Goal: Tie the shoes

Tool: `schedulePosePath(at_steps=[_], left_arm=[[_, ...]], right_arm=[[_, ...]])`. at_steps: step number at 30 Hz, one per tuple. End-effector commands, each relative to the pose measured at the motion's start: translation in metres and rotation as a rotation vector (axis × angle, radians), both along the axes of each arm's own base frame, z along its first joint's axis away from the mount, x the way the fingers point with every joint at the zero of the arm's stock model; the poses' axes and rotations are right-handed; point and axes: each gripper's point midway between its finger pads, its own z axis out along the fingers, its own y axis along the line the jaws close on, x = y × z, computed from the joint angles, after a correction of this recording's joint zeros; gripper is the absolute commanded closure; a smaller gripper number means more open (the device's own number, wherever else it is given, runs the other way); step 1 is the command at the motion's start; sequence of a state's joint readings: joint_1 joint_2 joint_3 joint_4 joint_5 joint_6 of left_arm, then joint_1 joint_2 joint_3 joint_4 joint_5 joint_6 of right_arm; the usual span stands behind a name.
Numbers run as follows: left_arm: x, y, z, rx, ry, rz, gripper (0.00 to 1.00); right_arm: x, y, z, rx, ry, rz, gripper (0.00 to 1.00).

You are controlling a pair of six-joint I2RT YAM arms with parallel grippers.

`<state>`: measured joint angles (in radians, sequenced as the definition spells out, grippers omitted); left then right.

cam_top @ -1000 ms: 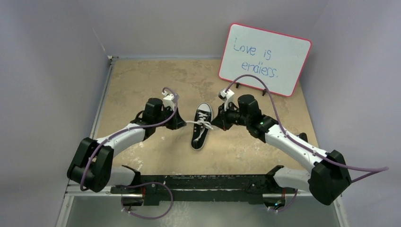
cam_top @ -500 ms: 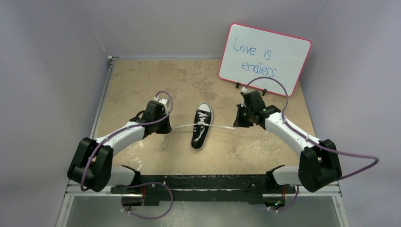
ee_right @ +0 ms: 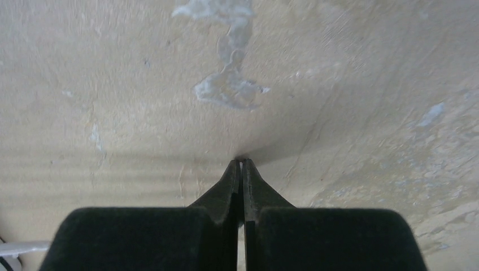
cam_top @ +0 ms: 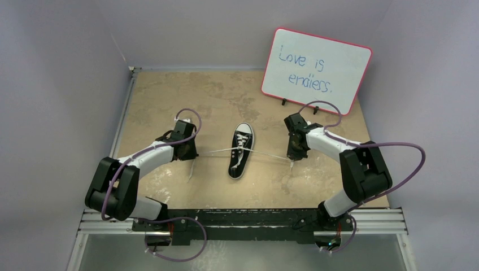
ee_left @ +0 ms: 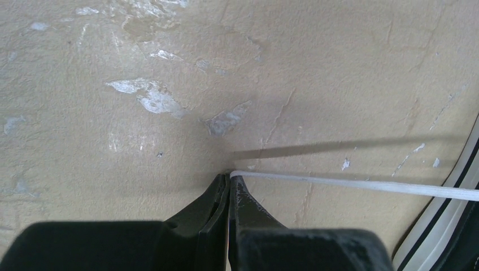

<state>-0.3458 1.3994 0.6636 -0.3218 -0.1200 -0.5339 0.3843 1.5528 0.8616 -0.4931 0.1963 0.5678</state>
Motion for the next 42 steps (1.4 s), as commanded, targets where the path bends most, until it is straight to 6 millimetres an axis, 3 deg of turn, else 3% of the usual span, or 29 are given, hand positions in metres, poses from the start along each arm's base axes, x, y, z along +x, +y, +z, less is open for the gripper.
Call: schedulePosePath(at_steps=[1,10,14,15,17,18,20,23,25,29,35,40,42], left_arm=[[-0.001,0.019,-0.004,0.064,0.025,0.092,1.00],[-0.006,0.030,-0.001,0.092,0.026,0.164,1.00],[-0.001,0.008,0.003,-0.005,0.007,0.074,1.00],[-0.001,0.004,0.004,-0.020,0.013,0.054,0.95],[0.003,0.001,0.011,-0.032,0.000,0.044,0.60],[0.007,0.001,0.019,-0.035,-0.027,0.053,0.52],[0.016,0.004,0.038,-0.031,-0.086,0.072,0.45],[0.025,0.003,0.067,-0.048,-0.155,0.089,0.43],[0.029,-0.012,0.088,-0.120,-0.197,0.077,0.42],[0.027,-0.070,0.112,-0.309,-0.287,0.016,0.40],[0.005,-0.144,0.100,-0.654,-0.220,-0.019,0.44],[-0.002,-0.149,0.074,-0.701,-0.150,0.043,0.42],[-0.008,-0.164,0.070,-0.759,-0.121,0.027,0.42]], right_arm=[[0.006,-0.031,-0.001,-0.129,-0.017,-0.109,1.00],[0.003,-0.039,0.002,-0.153,-0.045,-0.106,1.00],[0.025,-0.016,0.015,-0.044,-0.137,0.009,1.00],[0.031,-0.010,0.022,-0.018,-0.162,0.036,0.97],[0.039,-0.003,0.034,0.005,-0.184,0.090,0.74],[0.043,-0.002,0.040,0.001,-0.191,0.100,0.60],[0.048,-0.002,0.053,-0.004,-0.212,0.120,0.43],[0.054,0.005,0.077,0.021,-0.265,0.193,0.24],[0.050,0.011,0.095,0.061,-0.269,0.227,0.22],[0.042,0.033,0.123,0.189,-0.353,0.322,0.20],[0.025,0.061,0.141,0.376,-0.420,0.383,0.21],[0.016,0.063,0.145,0.426,-0.451,0.357,0.22],[0.008,0.060,0.143,0.427,-0.442,0.355,0.22]])
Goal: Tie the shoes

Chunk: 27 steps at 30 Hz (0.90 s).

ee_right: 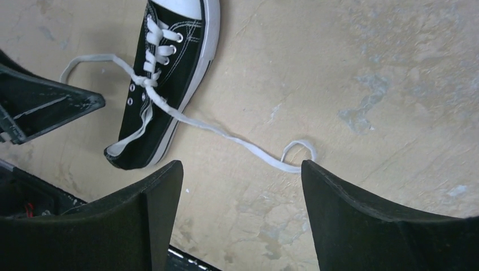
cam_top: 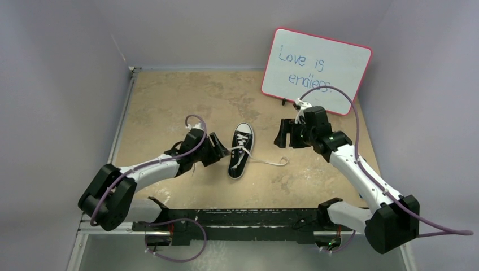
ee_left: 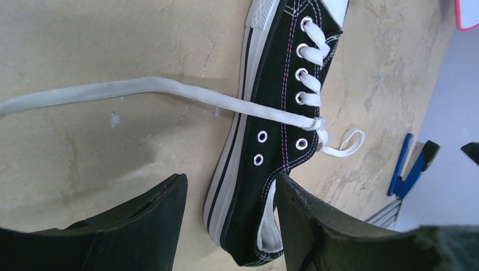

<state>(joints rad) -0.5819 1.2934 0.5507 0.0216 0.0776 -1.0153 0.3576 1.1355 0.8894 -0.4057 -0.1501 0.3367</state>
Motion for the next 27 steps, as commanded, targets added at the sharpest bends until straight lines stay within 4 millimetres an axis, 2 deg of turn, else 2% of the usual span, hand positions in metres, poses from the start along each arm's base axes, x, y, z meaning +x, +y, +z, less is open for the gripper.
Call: schedulePosePath(at_steps=[1,4,7,11,14,18,21,24,27], left_arm=[[0.004,-0.045,0.024,-0.234,-0.025,-0.020,0.42],[-0.006,-0.073,0.031,-0.278,-0.042,-0.069,0.42],[-0.013,-0.091,0.037,-0.340,-0.056,-0.075,0.42],[-0.019,-0.092,0.045,-0.381,-0.083,-0.060,0.41],[-0.024,-0.078,0.048,-0.284,-0.106,-0.075,0.40],[-0.027,-0.024,0.041,0.052,-0.140,-0.098,0.32],[-0.025,0.007,0.036,0.300,-0.168,-0.231,0.32],[-0.017,0.019,0.032,0.546,-0.244,-0.483,0.35],[0.004,0.004,0.036,0.592,-0.379,-0.671,0.36]], right_arm=[[-0.013,0.005,0.008,0.065,-0.014,0.017,0.22],[-0.023,0.002,0.005,0.065,-0.008,0.027,0.22],[-0.033,0.002,0.001,0.075,0.003,0.041,0.22],[-0.039,0.003,-0.008,0.090,0.050,0.030,0.22],[-0.044,0.005,-0.016,0.099,0.115,0.015,0.22],[-0.035,-0.004,-0.026,0.035,0.140,-0.040,0.22],[-0.029,-0.007,-0.032,0.012,0.178,-0.081,0.22],[-0.024,-0.006,-0.042,0.001,0.224,-0.108,0.23],[-0.021,-0.008,-0.048,-0.027,0.258,-0.117,0.23]])
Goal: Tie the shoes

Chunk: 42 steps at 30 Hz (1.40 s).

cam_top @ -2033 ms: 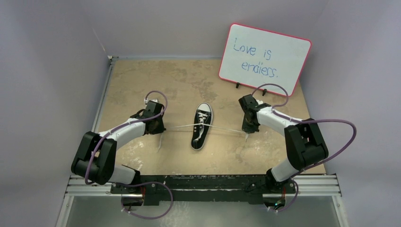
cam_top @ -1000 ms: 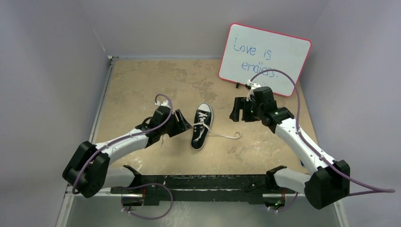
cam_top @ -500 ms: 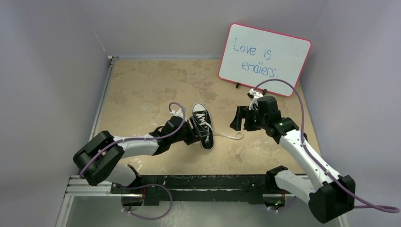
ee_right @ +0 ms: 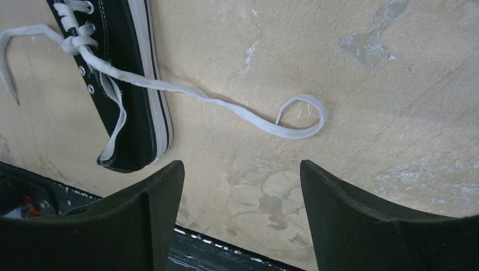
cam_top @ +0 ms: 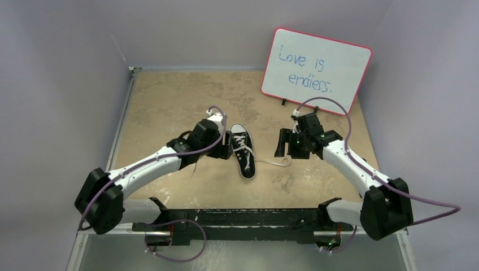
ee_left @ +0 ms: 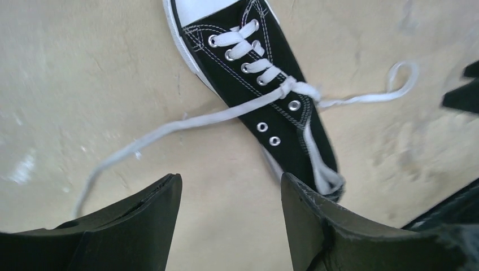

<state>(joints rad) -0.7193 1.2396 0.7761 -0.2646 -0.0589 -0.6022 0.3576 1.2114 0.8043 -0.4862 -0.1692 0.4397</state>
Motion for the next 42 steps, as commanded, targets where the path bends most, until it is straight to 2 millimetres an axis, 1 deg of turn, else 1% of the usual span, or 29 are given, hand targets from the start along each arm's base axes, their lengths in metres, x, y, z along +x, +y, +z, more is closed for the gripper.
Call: schedulePosePath(at_steps=[1,3,5,7,9,11,13,16,18,19,21,23,24,26,27,30,34,37,39,41,42], left_arm=[[0.016,0.007,-0.011,0.318,-0.189,-0.424,0.36],[0.031,0.002,-0.016,0.386,-0.237,-0.493,0.38],[0.040,0.002,-0.030,0.450,-0.231,-0.548,0.40],[0.043,0.001,-0.046,0.488,-0.211,-0.596,0.41],[0.045,-0.001,-0.056,0.494,-0.209,-0.635,0.41],[0.050,-0.003,-0.064,0.504,-0.224,-0.655,0.40],[0.054,-0.003,-0.078,0.522,-0.203,-0.672,0.41],[0.066,-0.010,-0.079,0.527,-0.220,-0.664,0.44],[0.068,-0.017,-0.083,0.504,-0.221,-0.686,0.47],[0.070,-0.021,-0.083,0.498,-0.215,-0.693,0.50],[0.068,-0.022,-0.092,0.497,-0.180,-0.704,0.57],[0.063,-0.021,-0.098,0.493,-0.149,-0.715,0.69],[0.060,-0.020,-0.100,0.495,-0.138,-0.717,0.77],[0.057,-0.015,-0.099,0.493,-0.132,-0.696,0.86],[0.055,-0.013,-0.097,0.492,-0.133,-0.678,0.89],[0.053,-0.008,-0.090,0.470,-0.136,-0.618,0.92],[0.051,-0.015,-0.086,0.403,-0.125,-0.572,0.99],[0.051,-0.021,-0.084,0.360,-0.110,-0.540,1.00],[0.049,-0.022,-0.082,0.336,-0.110,-0.517,1.00],[0.046,-0.021,-0.081,0.318,-0.109,-0.500,1.00],[0.045,-0.020,-0.081,0.316,-0.112,-0.498,1.00]], right_arm=[[0.016,-0.004,0.011,-0.032,0.002,-0.049,0.23],[0.016,-0.009,0.010,-0.070,0.029,-0.057,0.23],[0.015,-0.015,0.010,-0.109,0.043,-0.060,0.23],[0.015,-0.020,0.011,-0.136,0.044,-0.070,0.23],[0.016,-0.022,0.013,-0.145,0.035,-0.077,0.23],[0.019,-0.020,0.013,-0.136,0.017,-0.072,0.23],[0.021,-0.017,0.011,-0.122,0.022,-0.065,0.23],[0.020,-0.010,0.004,-0.093,0.040,-0.046,0.23],[0.017,-0.010,-0.006,-0.090,0.051,-0.035,0.23],[0.015,-0.010,-0.010,-0.091,0.058,-0.029,0.22],[0.013,-0.012,-0.022,-0.094,0.081,-0.012,0.22],[0.012,-0.012,-0.031,-0.096,0.102,0.017,0.22],[0.013,-0.011,-0.034,-0.096,0.109,0.029,0.22],[0.015,-0.009,-0.041,-0.095,0.137,0.052,0.22],[0.015,-0.009,-0.045,-0.098,0.157,0.057,0.22],[0.013,-0.010,-0.055,-0.117,0.205,0.066,0.24],[0.016,-0.023,-0.064,-0.183,0.207,0.013,0.29],[0.016,-0.031,-0.071,-0.222,0.209,-0.016,0.35],[0.017,-0.031,-0.075,-0.218,0.194,-0.038,0.40],[0.016,-0.033,-0.080,-0.224,0.201,-0.053,0.47],[0.016,-0.037,-0.081,-0.244,0.208,-0.076,0.53]])
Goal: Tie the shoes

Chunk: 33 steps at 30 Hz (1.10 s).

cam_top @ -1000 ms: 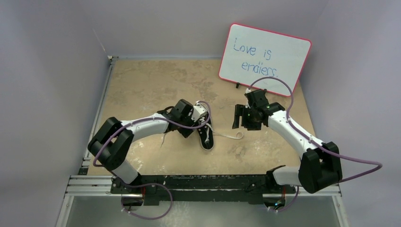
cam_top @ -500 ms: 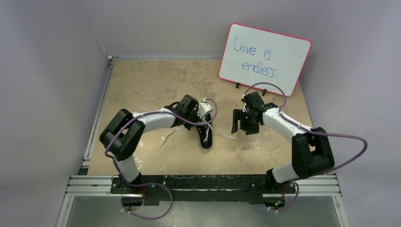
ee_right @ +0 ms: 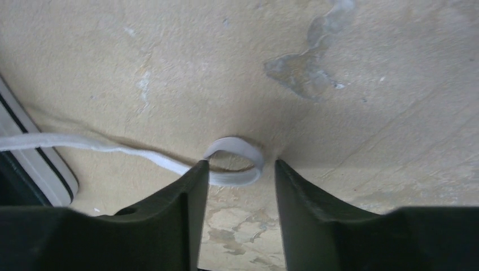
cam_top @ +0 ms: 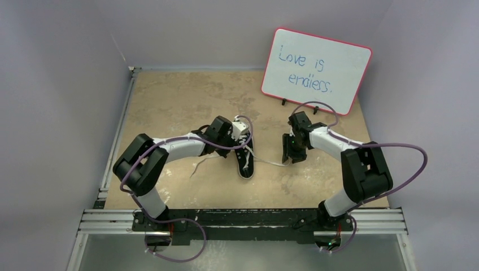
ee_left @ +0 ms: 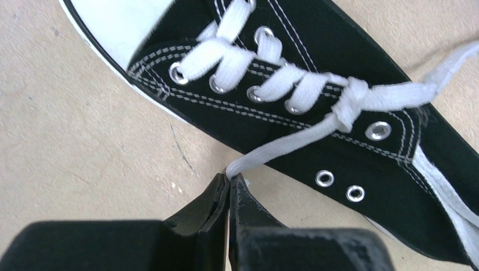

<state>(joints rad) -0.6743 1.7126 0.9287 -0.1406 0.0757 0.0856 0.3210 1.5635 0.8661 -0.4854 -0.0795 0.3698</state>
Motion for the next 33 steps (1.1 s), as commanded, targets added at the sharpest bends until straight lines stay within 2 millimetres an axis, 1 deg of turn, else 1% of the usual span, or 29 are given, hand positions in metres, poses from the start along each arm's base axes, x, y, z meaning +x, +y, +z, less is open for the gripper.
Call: schedulePosePath(at_steps=[1,2,3,4,7,10,12,14,16,19,22,25,28,29,31,33], left_arm=[[-0.006,-0.005,0.013,-0.101,0.010,0.072,1.00],[-0.007,-0.003,0.012,-0.104,0.017,0.091,1.00],[-0.008,-0.002,0.011,-0.109,0.025,0.109,1.00],[-0.009,-0.001,0.010,-0.110,0.032,0.131,1.00],[-0.007,0.001,0.013,-0.140,0.035,0.209,1.00],[-0.002,0.010,0.012,-0.136,0.032,0.284,1.00],[-0.001,0.017,0.008,-0.138,0.055,0.331,1.00],[0.006,0.030,0.004,-0.104,0.062,0.404,1.00],[0.006,0.046,-0.001,-0.018,0.073,0.459,1.00],[-0.001,0.062,-0.006,0.042,0.099,0.503,1.00],[-0.003,0.071,-0.008,0.030,0.108,0.534,1.00],[-0.003,0.062,-0.005,-0.022,0.118,0.493,1.00],[0.000,0.044,0.010,-0.113,0.094,0.412,1.00],[0.001,0.034,0.019,-0.166,0.086,0.369,1.00],[-0.001,0.014,0.040,-0.280,0.046,0.264,1.00],[0.006,-0.001,0.066,-0.391,-0.038,0.196,1.00]], right_arm=[[0.006,-0.015,-0.007,-0.074,-0.026,-0.080,0.60],[0.005,-0.020,-0.006,-0.096,-0.032,-0.104,0.71],[0.006,-0.023,-0.004,-0.105,-0.048,-0.123,0.89],[0.006,-0.028,-0.001,-0.119,-0.061,-0.152,1.00],[0.006,-0.048,0.008,-0.148,-0.104,-0.273,1.00],[0.002,-0.065,0.012,-0.163,-0.119,-0.386,1.00],[-0.002,-0.070,0.009,-0.142,-0.109,-0.432,1.00],[-0.004,-0.076,0.006,-0.118,-0.093,-0.472,1.00],[-0.003,-0.081,0.005,-0.106,-0.093,-0.502,1.00],[-0.002,-0.087,0.008,-0.099,-0.119,-0.537,1.00],[-0.004,-0.093,0.007,-0.097,-0.126,-0.562,1.00],[-0.001,-0.094,0.008,-0.075,-0.140,-0.564,1.00],[0.013,-0.082,0.020,0.005,-0.209,-0.500,1.00],[0.019,-0.077,0.025,0.036,-0.235,-0.477,1.00],[0.031,-0.060,0.039,0.135,-0.280,-0.412,1.00],[0.039,-0.038,0.056,0.255,-0.317,-0.324,1.00]])
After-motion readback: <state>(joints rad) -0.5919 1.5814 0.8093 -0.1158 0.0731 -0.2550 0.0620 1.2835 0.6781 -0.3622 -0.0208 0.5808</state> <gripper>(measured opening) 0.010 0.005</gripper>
